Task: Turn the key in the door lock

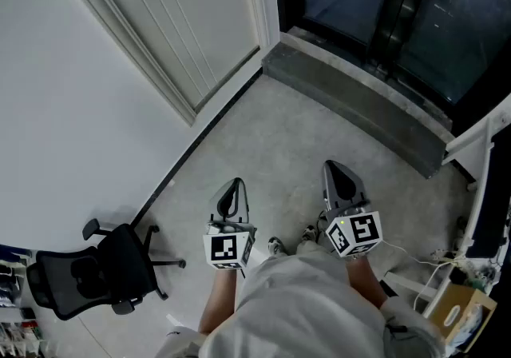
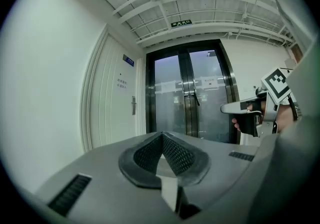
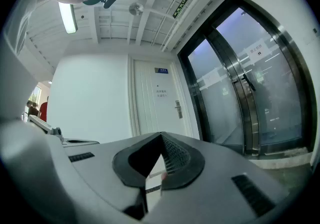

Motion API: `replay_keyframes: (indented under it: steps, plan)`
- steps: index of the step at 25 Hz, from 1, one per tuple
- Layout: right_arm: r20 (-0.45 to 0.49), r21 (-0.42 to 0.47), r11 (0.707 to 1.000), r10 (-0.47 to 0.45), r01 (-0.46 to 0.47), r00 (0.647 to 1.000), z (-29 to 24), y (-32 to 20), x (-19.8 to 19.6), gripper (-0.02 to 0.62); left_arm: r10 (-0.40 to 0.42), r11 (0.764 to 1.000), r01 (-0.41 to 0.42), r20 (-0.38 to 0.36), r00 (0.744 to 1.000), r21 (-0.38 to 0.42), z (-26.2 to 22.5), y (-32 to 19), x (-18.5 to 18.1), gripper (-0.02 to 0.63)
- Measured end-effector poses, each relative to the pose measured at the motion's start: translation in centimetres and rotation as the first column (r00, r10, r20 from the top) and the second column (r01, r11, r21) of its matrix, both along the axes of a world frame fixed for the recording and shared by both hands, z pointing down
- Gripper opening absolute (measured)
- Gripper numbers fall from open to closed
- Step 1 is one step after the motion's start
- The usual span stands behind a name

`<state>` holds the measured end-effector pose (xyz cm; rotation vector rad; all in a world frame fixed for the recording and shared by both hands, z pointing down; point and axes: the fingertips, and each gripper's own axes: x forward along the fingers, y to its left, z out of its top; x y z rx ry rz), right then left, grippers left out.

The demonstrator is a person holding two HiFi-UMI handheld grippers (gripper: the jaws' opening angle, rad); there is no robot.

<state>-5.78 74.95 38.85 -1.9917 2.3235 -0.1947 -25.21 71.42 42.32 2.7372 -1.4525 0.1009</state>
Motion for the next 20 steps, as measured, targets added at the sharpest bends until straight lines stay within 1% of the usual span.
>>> replay_keyframes:
  steps: [4, 8, 11, 15, 17, 20]
  plan:
    - [-0.025, 0.017, 1.000, -0.024, 0.024, 0.999, 0.7, 0.6, -2.7, -0.008, -0.027, 1.000, 0.027, 0.013, 1.000, -0.002, 1.2, -0.7, -2.2, 0.009]
    - [-0.024, 0.012, 0.999, -0.029, 0.030, 0.999, 0.8, 1.3, -2.7, -0.008, -0.045, 0.999, 0.045, 0.009, 0.999, 0.013, 0.5, 0.0, -2.5, 0.009]
    - [-0.044, 0.030, 0.998, -0.061, 0.062, 0.997, 0.2, 1.3, -1.9, -0.008, -0.065, 0.997, 0.064, 0.017, 0.998, 0.036, -0.3, 0.9, -1.6, 0.009]
    - [-0.052, 0.030, 0.996, -0.081, 0.082, 0.995, -0.4, 1.8, -0.6, -0.008, -0.082, 0.997, 0.081, 0.026, 0.996, 0.007, -0.1, 2.0, 0.0, 0.009]
    - [-0.056, 0.032, 0.996, -0.083, 0.085, 0.995, -0.5, 2.5, 0.8, -0.008, -0.073, 0.997, 0.073, 0.027, 0.997, -0.002, 0.1, 2.7, 1.8, 0.009]
    - [-0.047, 0.033, 0.997, -0.071, 0.072, 0.996, -0.3, 3.6, 4.2, -0.008, -0.055, 0.998, 0.055, 0.015, 0.998, -0.014, 0.1, 4.1, 5.6, 0.009]
